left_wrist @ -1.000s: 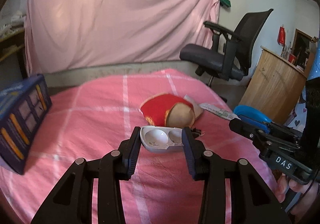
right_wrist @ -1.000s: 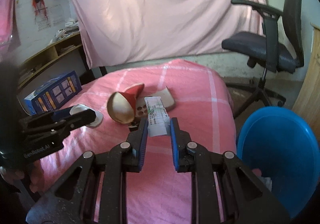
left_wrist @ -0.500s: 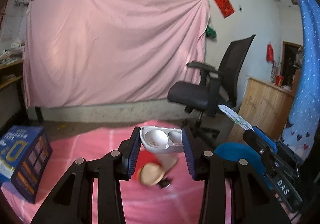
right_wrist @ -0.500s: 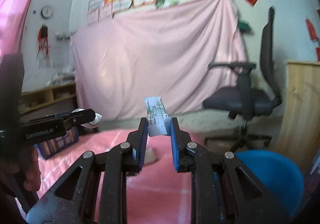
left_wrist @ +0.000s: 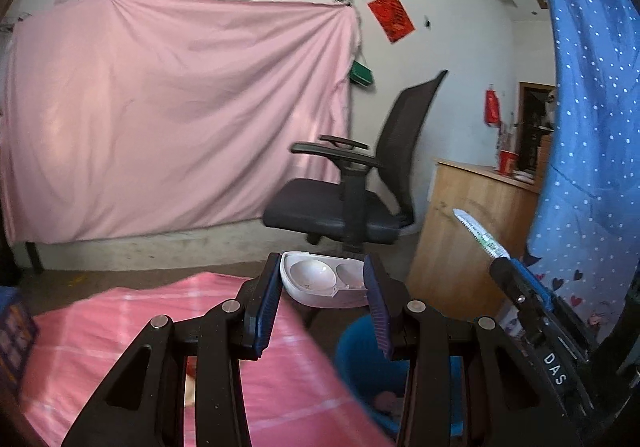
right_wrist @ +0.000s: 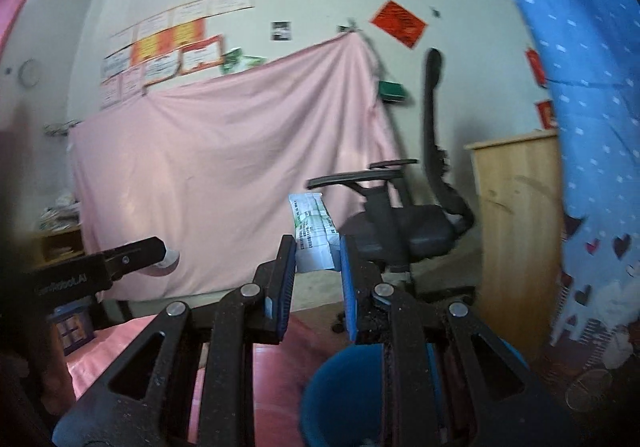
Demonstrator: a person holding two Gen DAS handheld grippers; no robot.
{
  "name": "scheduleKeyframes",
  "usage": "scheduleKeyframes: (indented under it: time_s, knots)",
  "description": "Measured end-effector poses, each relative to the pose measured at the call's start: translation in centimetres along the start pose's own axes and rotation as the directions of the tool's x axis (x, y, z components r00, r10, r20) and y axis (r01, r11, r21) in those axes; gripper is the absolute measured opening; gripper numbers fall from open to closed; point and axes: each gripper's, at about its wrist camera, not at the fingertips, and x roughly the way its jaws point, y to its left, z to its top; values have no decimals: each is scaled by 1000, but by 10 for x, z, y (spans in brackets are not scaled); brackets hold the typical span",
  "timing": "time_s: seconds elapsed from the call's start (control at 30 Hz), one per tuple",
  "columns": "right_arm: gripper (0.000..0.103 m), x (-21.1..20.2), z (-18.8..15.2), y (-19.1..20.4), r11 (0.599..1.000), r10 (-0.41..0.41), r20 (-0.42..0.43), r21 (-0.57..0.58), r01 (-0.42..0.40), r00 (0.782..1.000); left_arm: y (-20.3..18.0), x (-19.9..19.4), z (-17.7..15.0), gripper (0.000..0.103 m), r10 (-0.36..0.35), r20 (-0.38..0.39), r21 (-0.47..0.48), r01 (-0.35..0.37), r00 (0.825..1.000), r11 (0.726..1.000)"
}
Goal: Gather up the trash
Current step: 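Carry both items over the blue basin and open both tools to drop them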
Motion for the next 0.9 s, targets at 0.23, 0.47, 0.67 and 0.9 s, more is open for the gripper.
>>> scheduleKeyframes:
  time_s: [0.23, 0.47, 0.67, 0.9]
  knots:
    - [48, 11, -2, -39, 992, -95, -98, 75, 102, 991, -33, 38, -3, 36, -66, -49, 4, 66, 997, 998]
    - [48, 23, -18, -74, 974, -153, -240, 127, 187, 959, -50, 76, -17, 36, -99, -137, -19, 98, 986, 995]
    - [48, 30, -28, -91, 960, -155, -329, 173, 221, 932, -62, 97, -33, 36, -116, -226, -20, 114, 967, 993]
    - [49, 36, -35, -102, 951, -143, -385, 201, 234, 912, -69, 111, -46, 36, -117, -302, -18, 117, 946, 993]
